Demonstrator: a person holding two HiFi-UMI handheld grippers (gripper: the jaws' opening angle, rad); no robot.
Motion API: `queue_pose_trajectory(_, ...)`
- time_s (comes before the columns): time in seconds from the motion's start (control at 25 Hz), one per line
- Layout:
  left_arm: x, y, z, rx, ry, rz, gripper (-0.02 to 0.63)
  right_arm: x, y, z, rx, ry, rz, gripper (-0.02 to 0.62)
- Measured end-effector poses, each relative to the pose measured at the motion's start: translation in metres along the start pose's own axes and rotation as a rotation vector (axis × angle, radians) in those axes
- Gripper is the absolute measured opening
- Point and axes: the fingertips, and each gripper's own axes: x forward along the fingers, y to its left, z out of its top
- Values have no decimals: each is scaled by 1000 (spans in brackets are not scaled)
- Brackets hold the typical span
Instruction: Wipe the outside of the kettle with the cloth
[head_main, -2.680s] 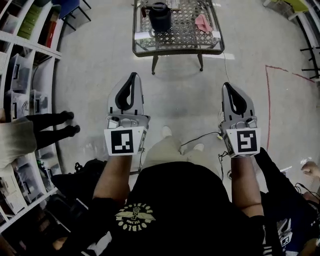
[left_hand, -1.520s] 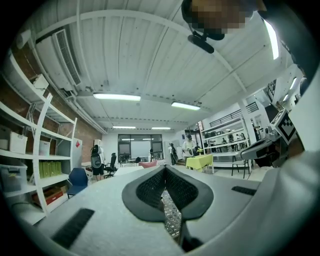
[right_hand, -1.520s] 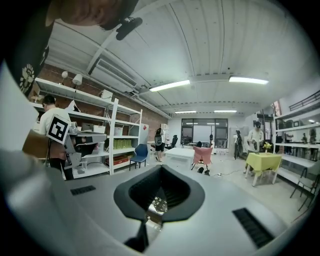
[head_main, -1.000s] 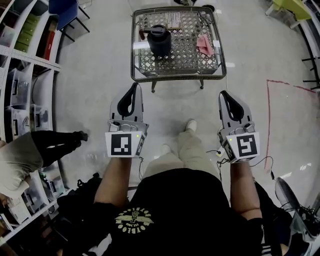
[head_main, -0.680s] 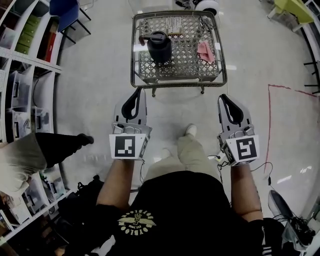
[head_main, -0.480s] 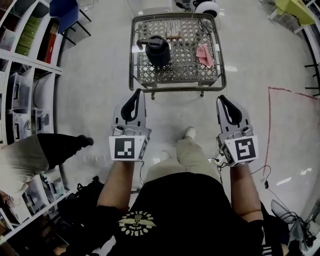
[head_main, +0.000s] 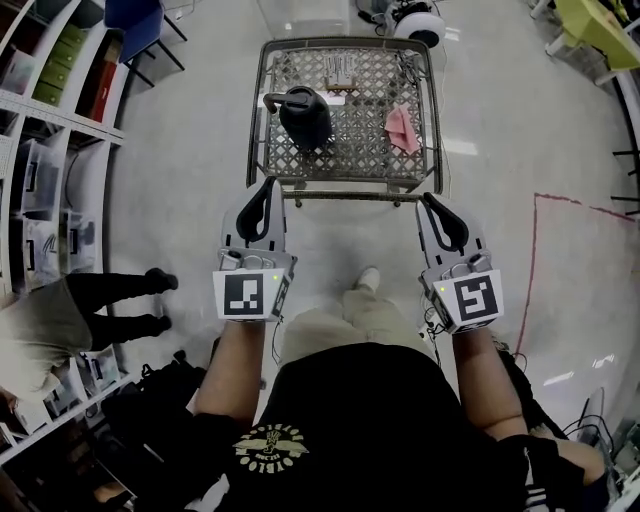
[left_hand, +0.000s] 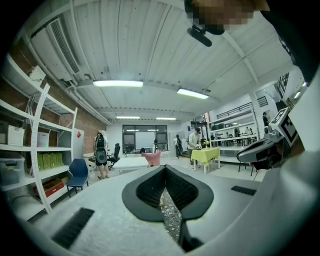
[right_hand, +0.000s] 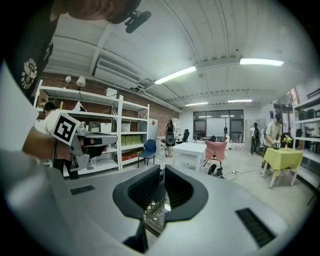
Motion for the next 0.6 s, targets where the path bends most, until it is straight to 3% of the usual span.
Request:
queue_pose_trajectory(0.4, 6, 8, 3, -11, 9, 53, -3, 17, -22, 2, 1, -14, 18, 14)
queue_pose_trajectory(0.6, 12, 15, 0, -10, 11, 44, -3, 23, -28, 5, 11, -38, -16, 14)
